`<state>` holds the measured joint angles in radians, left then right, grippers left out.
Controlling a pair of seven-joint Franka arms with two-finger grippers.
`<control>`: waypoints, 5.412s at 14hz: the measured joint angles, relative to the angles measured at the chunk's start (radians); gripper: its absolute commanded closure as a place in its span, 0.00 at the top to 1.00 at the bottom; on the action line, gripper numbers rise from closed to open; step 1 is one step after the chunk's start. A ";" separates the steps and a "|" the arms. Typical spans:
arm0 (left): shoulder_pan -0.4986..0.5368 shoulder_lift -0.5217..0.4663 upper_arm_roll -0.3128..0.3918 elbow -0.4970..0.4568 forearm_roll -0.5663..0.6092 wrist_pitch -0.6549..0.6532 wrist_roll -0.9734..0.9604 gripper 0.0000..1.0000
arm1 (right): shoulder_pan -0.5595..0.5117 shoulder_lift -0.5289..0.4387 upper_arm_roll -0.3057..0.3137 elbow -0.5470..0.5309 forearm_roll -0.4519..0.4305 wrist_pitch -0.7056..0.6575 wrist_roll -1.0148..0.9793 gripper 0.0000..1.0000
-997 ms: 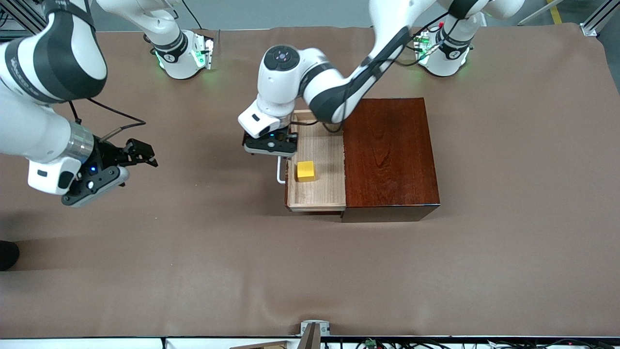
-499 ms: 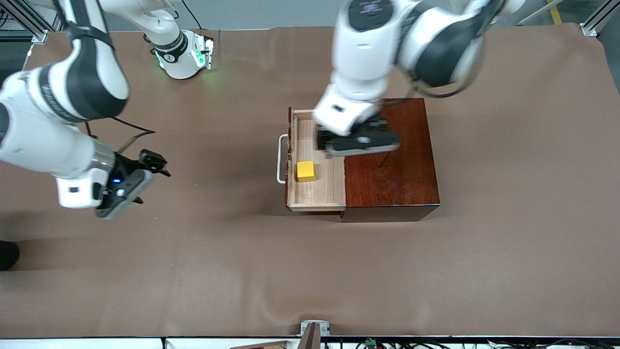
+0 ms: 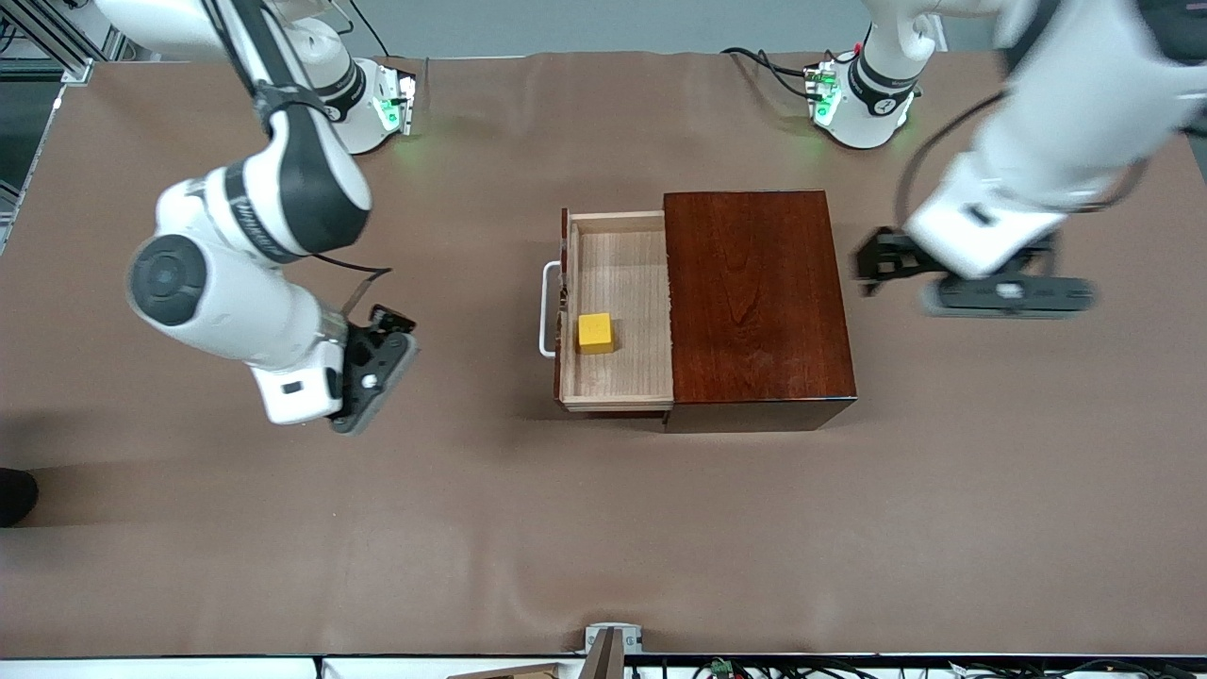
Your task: Open drawer, take yellow block, close drawer
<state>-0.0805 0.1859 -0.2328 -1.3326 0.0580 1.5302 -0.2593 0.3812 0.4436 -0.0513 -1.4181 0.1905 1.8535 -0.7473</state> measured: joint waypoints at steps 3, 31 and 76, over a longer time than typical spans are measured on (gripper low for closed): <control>0.077 -0.108 -0.001 -0.116 -0.017 -0.004 0.037 1.00 | 0.061 0.027 0.000 0.013 0.000 0.032 -0.053 1.00; 0.181 -0.154 0.004 -0.214 -0.018 0.053 0.234 1.00 | 0.417 0.195 0.001 0.019 -0.109 0.253 0.070 1.00; 0.180 -0.129 0.002 -0.205 -0.018 0.077 0.234 1.00 | 0.319 -0.105 -0.394 0.025 -0.023 -0.187 0.461 0.00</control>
<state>0.0990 0.0568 -0.2304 -1.5374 0.0403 1.6067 -0.0253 0.7000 0.3388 -0.4457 -1.3931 0.1677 1.6665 -0.2866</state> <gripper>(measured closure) 0.000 0.441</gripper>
